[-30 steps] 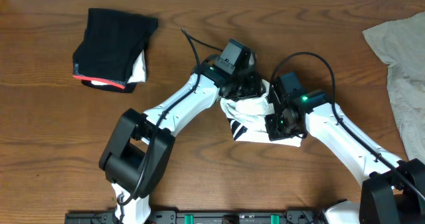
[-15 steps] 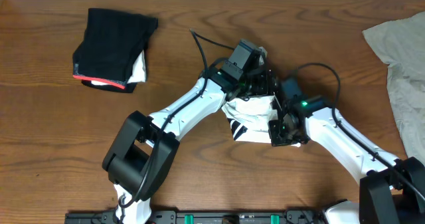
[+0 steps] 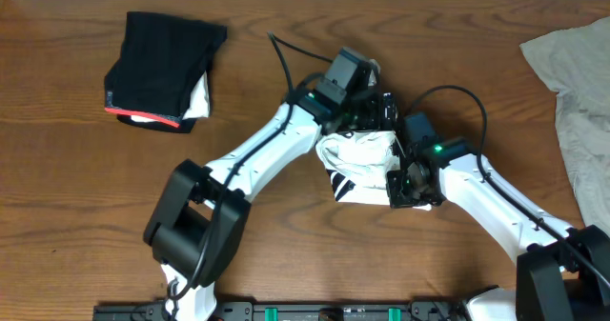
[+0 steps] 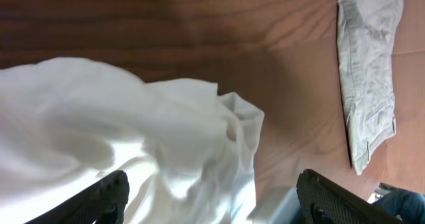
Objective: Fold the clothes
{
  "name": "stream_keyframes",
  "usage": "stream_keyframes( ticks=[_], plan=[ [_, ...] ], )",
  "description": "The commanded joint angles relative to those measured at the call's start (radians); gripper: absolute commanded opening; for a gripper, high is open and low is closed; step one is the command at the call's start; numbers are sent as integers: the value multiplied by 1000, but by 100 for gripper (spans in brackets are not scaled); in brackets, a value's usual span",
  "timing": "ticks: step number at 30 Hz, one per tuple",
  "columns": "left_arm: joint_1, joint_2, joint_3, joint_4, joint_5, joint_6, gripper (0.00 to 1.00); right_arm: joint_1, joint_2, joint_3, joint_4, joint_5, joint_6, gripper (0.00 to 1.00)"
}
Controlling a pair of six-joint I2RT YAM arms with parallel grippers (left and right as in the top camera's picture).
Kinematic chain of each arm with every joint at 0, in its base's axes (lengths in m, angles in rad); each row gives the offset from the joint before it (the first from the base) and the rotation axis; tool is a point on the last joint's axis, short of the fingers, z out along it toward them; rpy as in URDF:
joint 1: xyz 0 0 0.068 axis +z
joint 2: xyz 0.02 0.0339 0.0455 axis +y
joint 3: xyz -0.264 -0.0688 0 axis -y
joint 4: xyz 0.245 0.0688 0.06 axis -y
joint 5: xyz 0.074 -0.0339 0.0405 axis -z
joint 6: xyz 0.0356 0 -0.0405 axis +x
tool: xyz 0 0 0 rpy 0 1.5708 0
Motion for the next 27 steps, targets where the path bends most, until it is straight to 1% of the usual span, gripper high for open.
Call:
stream_keyframes(
  ticks=[1, 5, 9, 13, 20, 23, 27],
  plan=[
    [12, -50, 42, -85, 5, 78, 83, 7, -47, -5, -4, -5, -8, 1],
    [-2, -49, 41, -248, -132, 133, 82, 2, -81, -5, -12, -5, -8, 2],
    [-28, -49, 40, -320, -198, 151, 82, -9, -94, -5, -19, -5, -8, 2],
    [-59, -47, 33, -315, -268, 150, 82, -9, -94, -5, -18, -5, -8, 2],
    [-74, -30, 32, -282, -274, 146, 82, -9, -94, -5, -1, -5, -8, 1],
    [-74, -11, 32, -278, -274, 142, 76, -7, -94, -5, 28, -36, -9, 1],
    [-75, 4, 32, -270, -274, 142, 74, -7, -94, -5, 89, -92, -24, 1]
  ],
)
